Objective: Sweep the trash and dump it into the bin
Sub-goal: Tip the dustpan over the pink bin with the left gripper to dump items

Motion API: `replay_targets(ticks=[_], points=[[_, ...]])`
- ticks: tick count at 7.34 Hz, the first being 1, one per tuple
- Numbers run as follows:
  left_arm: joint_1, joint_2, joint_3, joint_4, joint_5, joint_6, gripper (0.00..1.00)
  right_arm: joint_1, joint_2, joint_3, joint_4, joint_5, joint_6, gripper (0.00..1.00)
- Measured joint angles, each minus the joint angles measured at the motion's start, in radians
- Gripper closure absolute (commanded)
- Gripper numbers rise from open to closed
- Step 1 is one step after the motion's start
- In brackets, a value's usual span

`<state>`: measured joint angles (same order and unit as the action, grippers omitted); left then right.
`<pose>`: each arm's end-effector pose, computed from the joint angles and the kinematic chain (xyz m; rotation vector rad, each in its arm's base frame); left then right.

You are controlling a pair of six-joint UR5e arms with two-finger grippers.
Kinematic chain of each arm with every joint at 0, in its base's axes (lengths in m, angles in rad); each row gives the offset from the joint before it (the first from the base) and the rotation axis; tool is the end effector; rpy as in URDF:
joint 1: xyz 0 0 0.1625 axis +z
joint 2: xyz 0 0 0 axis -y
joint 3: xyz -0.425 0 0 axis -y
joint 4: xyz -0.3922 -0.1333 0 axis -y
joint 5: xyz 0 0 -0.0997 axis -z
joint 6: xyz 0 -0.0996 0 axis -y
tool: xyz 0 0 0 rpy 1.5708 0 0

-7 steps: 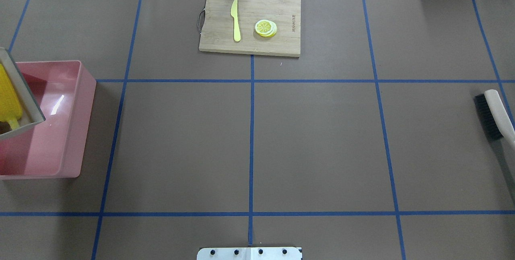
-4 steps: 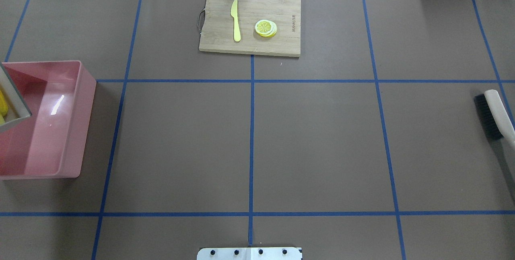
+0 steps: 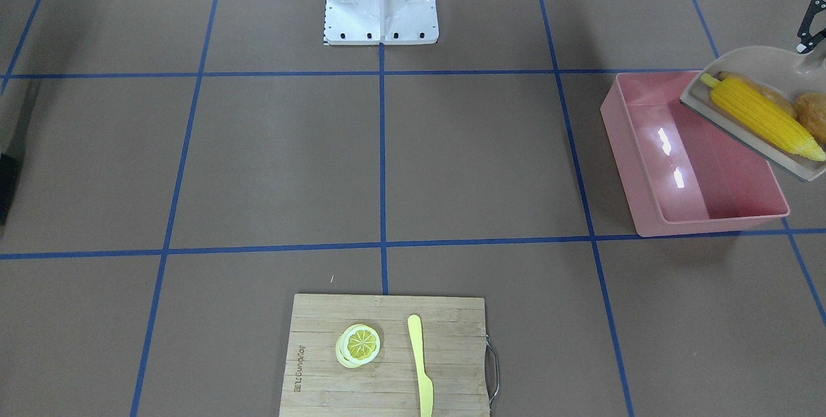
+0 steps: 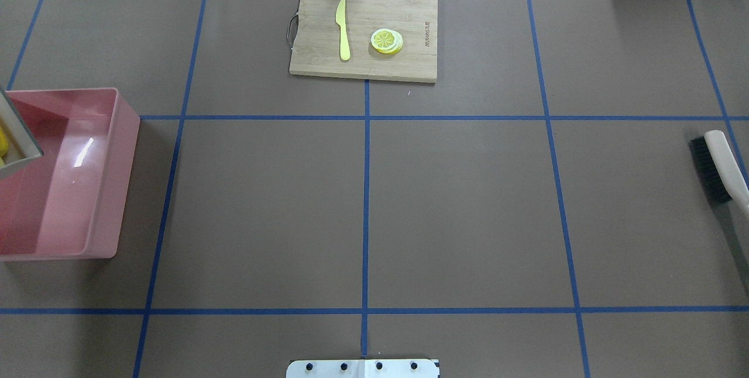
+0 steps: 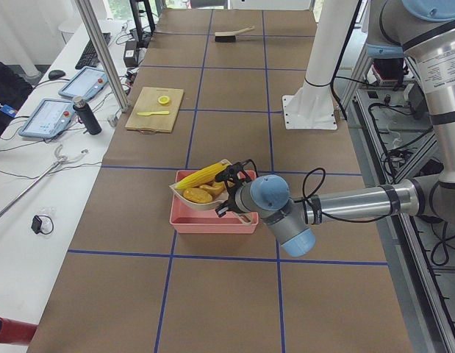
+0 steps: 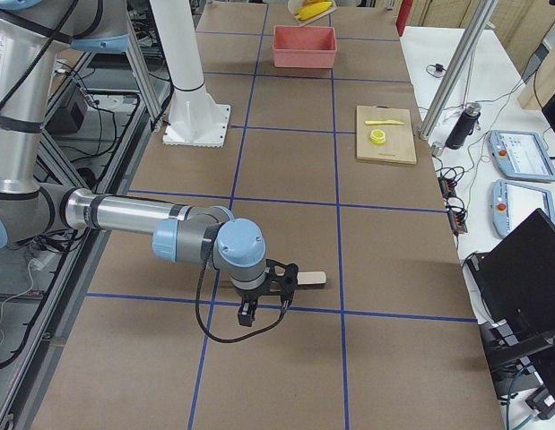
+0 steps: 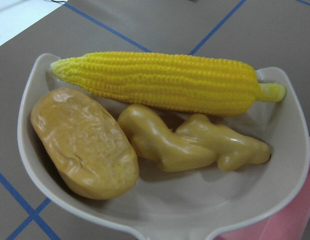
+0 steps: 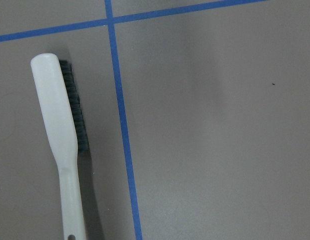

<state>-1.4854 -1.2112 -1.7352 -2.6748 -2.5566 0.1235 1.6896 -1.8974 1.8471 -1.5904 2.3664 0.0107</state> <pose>-0.0211 -0.3429 0.5916 0.8575 0.9075 0.6281 0.1032 -0.3401 0.6613 -0.0231 -0.7985 0.1504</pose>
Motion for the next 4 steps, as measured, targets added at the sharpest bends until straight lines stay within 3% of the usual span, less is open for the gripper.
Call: replay_targets(ticks=[4], points=[[-0.034, -0.005, 0.004, 0.012, 0.052, 0.042, 1.0, 0.001, -0.004, -0.002, -0.001, 0.01, 0.0, 0.0]])
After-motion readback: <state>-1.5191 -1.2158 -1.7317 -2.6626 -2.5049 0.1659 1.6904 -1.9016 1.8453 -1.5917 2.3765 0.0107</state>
